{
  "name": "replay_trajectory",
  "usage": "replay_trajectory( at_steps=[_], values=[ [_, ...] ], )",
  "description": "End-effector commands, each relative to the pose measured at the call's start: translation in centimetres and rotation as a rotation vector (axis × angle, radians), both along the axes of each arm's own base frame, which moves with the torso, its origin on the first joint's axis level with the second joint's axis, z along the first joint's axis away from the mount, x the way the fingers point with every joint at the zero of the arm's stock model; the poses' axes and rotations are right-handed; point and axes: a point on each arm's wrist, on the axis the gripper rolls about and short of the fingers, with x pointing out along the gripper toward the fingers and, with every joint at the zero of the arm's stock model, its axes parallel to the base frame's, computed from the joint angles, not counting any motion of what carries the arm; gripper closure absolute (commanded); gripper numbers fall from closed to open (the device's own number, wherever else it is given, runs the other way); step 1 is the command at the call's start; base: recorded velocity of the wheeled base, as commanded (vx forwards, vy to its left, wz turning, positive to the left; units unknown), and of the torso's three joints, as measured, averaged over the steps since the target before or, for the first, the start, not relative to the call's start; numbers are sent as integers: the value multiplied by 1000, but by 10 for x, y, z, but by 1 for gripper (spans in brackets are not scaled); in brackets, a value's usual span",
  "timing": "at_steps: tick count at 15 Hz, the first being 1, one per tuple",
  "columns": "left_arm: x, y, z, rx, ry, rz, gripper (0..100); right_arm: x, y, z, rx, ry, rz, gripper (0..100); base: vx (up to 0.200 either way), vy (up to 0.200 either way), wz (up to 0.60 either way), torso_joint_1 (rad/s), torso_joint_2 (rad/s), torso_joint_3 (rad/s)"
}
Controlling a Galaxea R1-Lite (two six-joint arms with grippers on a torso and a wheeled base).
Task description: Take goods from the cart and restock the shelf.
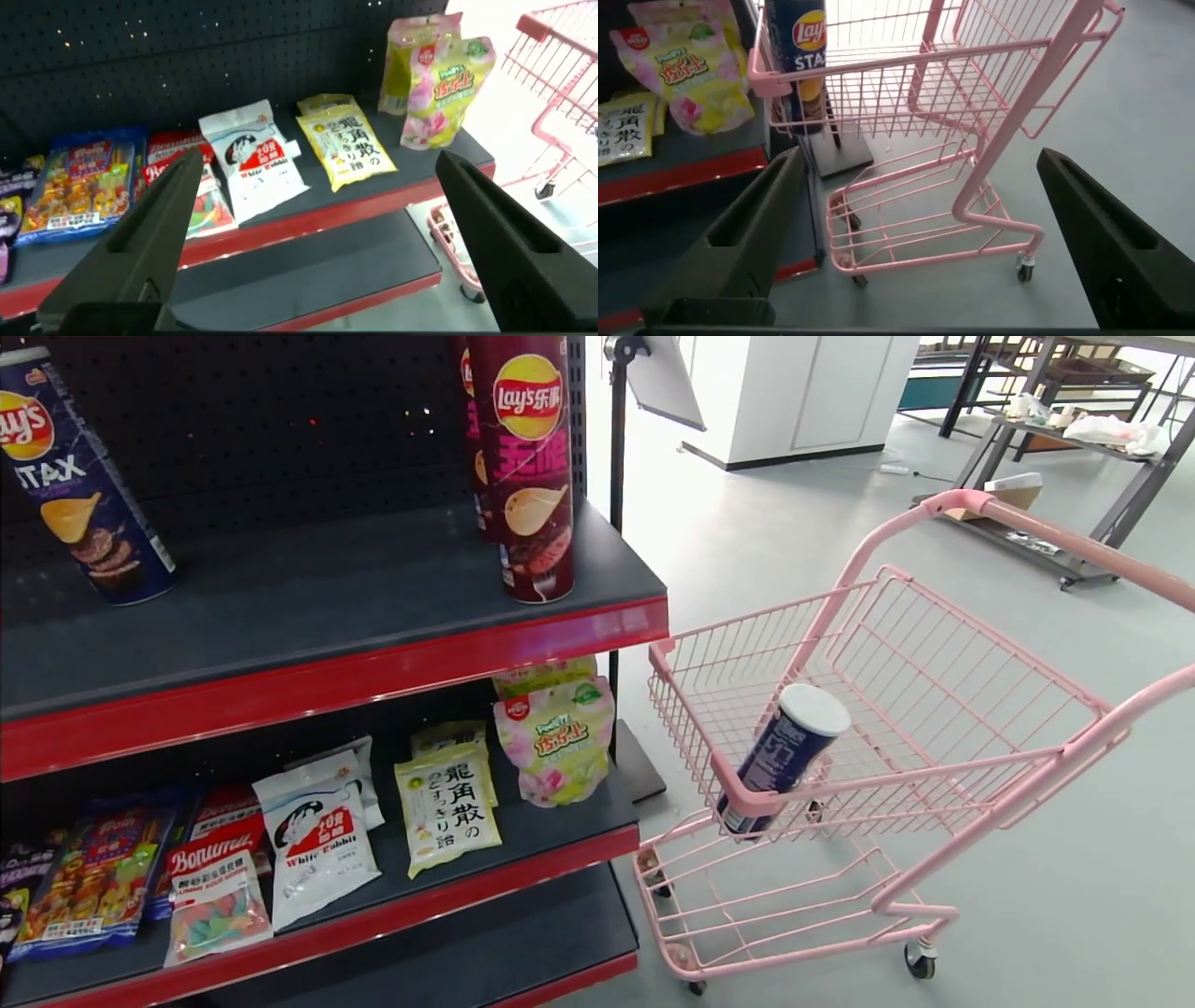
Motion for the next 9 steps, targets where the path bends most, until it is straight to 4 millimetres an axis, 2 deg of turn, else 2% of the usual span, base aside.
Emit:
replay_trajectory(
  at_steps=[1, 4, 9],
  values=[
    [0, 0, 0, 0, 0, 1, 0, 0, 0, 0, -2, 0, 2, 0, 0, 0, 0, -144, 520, 373],
    [0, 0, 0, 0, 0, 1, 0, 0, 0, 0, -2, 0, 8, 0, 0, 0, 0, -84, 325, 245],
    [0, 0, 0, 0, 0, 1, 0, 0, 0, 1, 0, 0, 5, 0, 0, 0, 0, -7, 33, 23]
  ],
)
